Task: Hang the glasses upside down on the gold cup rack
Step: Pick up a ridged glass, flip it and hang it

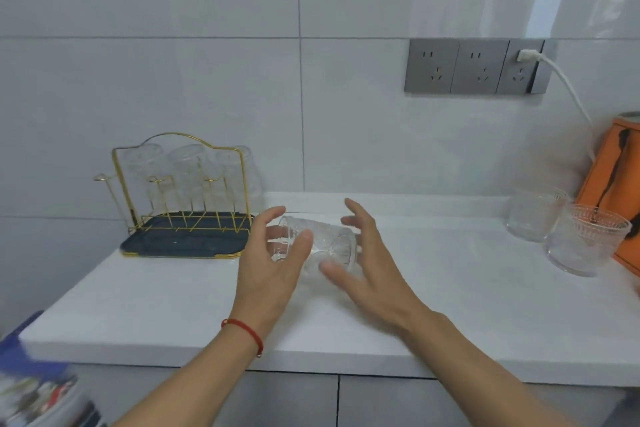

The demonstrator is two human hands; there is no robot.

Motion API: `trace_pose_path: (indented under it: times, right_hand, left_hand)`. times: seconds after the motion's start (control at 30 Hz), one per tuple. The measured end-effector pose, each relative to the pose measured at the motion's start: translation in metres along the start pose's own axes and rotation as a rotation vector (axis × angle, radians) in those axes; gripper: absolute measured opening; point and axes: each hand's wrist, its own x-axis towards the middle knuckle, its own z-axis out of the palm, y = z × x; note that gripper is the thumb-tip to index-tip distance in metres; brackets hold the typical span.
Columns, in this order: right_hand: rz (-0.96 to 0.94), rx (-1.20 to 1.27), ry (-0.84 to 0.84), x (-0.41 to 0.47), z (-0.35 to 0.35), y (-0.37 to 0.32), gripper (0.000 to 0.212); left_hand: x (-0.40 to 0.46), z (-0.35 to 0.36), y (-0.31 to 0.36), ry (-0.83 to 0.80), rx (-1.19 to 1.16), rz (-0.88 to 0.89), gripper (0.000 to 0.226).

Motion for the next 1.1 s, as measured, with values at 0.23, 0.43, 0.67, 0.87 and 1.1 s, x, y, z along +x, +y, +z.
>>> trace_pose_path:
  times: [0.23,0.43,0.67,0.87,1.1]
  right_hand:
    - [0.196,0.393,0.019,0.025,0.071,-0.056,0.049]
    - [-0.073,0.134,-0.001,0.066,0.091,-0.112,0.048]
    - [-0.191,-0.062,-0.032,0.155,0.163,-0.180,0.054]
    - [-0.199,-0.339,-0.227,0.213,0.210,-0.199,0.057]
    - [-0.202,-0.603,-0.412,0.236,0.246,-0.186,0.057]
  left_hand:
    - [0.010,-0.091,-0.009,0.022,0.036,-0.044,0.038]
    - [0.023,-0.170,-0.054,-0.043,1.036,-0.040,0.044]
    - [0.022,-0.172,-0.067,-0.286,1.119,-0.100,0.060]
    - [0.024,-0.173,-0.069,-0.306,1.109,-0.131,0.065]
    - [0.024,-0.173,-0.072,-0.290,1.063,-0.126,0.065]
